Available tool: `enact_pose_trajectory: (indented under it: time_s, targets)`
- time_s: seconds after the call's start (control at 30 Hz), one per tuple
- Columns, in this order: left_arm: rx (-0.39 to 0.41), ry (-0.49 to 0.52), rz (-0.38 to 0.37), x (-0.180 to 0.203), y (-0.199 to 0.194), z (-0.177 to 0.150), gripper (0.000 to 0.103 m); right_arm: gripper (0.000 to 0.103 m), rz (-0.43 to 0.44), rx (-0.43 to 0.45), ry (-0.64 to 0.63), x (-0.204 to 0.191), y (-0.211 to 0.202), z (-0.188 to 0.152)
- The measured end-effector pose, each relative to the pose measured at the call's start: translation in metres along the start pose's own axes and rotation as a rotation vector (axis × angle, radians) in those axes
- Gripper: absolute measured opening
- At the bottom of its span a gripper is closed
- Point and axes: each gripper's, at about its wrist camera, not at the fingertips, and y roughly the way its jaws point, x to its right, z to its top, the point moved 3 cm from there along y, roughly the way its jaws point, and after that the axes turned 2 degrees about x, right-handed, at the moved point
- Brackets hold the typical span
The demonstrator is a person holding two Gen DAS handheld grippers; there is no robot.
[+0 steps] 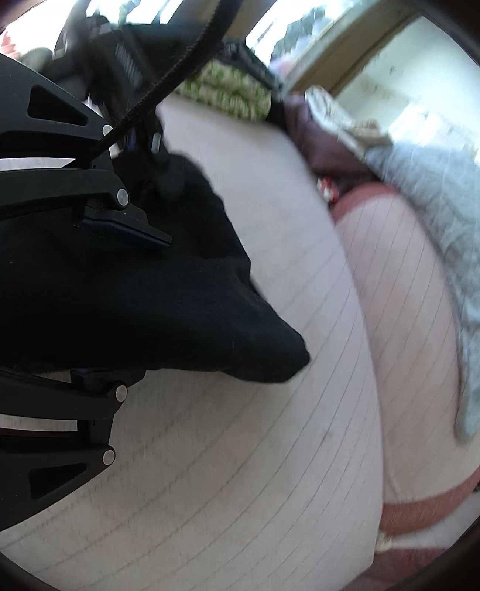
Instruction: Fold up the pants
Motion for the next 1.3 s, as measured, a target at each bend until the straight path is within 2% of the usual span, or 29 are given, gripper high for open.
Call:
enact_pose_trajectory:
  time_s: [0.1,0.17,0.23,0.3,0.43,0.53,0.63,0.73,0.83,0.93,1.03,1.1,1.17,1.23,1.3]
  targets:
    - [0.076,0.03,-0.013,0.007,-0.025,0.009,0.051,0.059,-0.025,0.031,0.012,0.009,-0.014,0.0]
    - [0.124,0.057,-0.003,0.012,-0.036,0.011,0.052,0.066,-0.037,0.098,-0.007,0.009,-0.036,-0.002]
    - [0.131,0.071,-0.021,0.017,-0.035,0.01,0.056,0.067,-0.025,0.155,-0.029,0.005,-0.057,-0.006]
    - [0.1,0.078,-0.027,0.02,-0.023,0.006,0.056,0.067,0.014,0.176,-0.037,0.0,-0.072,-0.014]
    - [0.037,0.085,0.042,0.011,0.012,-0.001,0.057,0.067,0.101,0.137,-0.042,-0.012,-0.072,-0.036]
    - [0.012,0.062,0.069,0.0,0.025,-0.003,0.058,0.068,0.098,0.071,-0.02,-0.007,-0.047,-0.052]
    - [0.013,0.057,0.066,-0.001,0.022,-0.002,0.059,0.068,0.121,0.041,0.033,0.005,-0.027,-0.057]
    - [0.022,0.075,0.059,0.004,0.013,-0.004,0.059,0.068,0.12,0.056,0.034,0.003,-0.031,-0.05]
    - [0.052,0.128,0.062,0.021,0.001,-0.013,0.059,0.069,0.086,0.103,-0.024,-0.005,-0.052,-0.047]
    - [0.158,0.264,0.131,0.047,-0.023,-0.027,0.059,0.073,0.024,0.172,-0.085,0.003,-0.085,-0.058]
    - [0.337,0.417,0.229,0.073,-0.057,-0.05,0.063,0.075,-0.053,0.238,-0.101,0.02,-0.111,-0.079]
    - [0.477,0.508,0.309,0.088,-0.083,-0.074,0.071,0.075,-0.078,0.255,-0.1,0.03,-0.12,-0.091]
    - [0.563,0.542,0.343,0.098,-0.102,-0.092,0.095,0.075,-0.116,0.279,-0.103,0.04,-0.129,-0.102]
    - [0.66,0.544,0.362,0.108,-0.123,-0.111,0.103,0.075,-0.142,0.309,-0.113,0.043,-0.135,-0.109]
    - [0.732,0.548,0.362,0.114,-0.14,-0.127,0.103,0.075,-0.169,0.347,-0.131,0.044,-0.141,-0.115]
